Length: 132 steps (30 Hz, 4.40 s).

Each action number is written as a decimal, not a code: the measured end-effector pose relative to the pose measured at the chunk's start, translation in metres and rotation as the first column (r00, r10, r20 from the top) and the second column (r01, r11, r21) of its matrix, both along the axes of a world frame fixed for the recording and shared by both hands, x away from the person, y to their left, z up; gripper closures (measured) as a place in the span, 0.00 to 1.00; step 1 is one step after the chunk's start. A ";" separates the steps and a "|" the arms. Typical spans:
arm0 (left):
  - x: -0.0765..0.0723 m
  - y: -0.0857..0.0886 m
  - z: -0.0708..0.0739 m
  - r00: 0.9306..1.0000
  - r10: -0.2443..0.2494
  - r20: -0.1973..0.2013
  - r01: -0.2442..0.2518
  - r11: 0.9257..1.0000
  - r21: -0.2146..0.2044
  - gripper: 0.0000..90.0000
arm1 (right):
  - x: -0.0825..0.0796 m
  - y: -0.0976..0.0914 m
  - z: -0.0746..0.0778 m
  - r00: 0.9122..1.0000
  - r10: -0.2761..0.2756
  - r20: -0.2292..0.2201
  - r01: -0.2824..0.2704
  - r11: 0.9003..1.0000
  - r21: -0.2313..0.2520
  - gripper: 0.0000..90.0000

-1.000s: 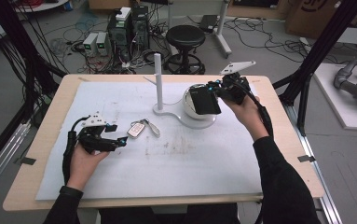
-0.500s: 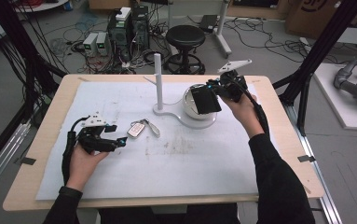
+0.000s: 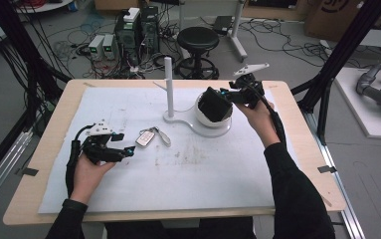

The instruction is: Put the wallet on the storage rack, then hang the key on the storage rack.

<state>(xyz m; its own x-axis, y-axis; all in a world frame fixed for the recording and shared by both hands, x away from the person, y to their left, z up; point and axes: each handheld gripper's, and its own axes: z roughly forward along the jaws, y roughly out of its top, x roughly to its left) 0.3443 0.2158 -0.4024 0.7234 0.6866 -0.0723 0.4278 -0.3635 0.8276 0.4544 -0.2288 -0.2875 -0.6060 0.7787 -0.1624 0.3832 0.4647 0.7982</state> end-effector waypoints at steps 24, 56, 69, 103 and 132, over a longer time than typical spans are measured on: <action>0.002 0.009 0.010 0.998 0.059 0.032 -0.059 0.998 -0.008 0.32 | -0.091 -0.107 -0.048 0.997 -0.056 -0.050 0.067 0.969 0.236 0.33; -0.002 0.017 0.014 0.994 0.082 0.068 -0.081 0.997 -0.014 0.32 | -0.086 -0.110 -0.073 0.994 -0.069 -0.087 0.084 0.979 0.185 0.29; -0.002 0.009 0.019 0.995 0.060 0.081 -0.060 0.998 -0.006 0.32 | -0.088 -0.121 -0.078 0.991 -0.097 -0.093 0.113 0.975 0.193 0.29; 0.053 -0.058 0.009 0.993 -0.119 -0.023 0.120 0.991 0.058 0.48 | -0.076 -0.118 -0.092 0.987 -0.075 -0.143 0.098 0.982 0.164 0.29; 0.086 -0.075 -0.004 0.983 -0.179 -0.040 0.182 0.979 0.088 0.49 | -0.072 -0.120 -0.094 0.986 -0.064 -0.156 0.091 0.980 0.178 0.30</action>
<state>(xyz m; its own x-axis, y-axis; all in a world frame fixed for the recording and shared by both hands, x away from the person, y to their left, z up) 0.4308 0.1405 -0.4062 0.8344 0.5496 -0.0406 0.3739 -0.5104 0.7744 0.3824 -0.3492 -0.3813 -0.5492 0.8323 0.0752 0.5335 0.2799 0.7982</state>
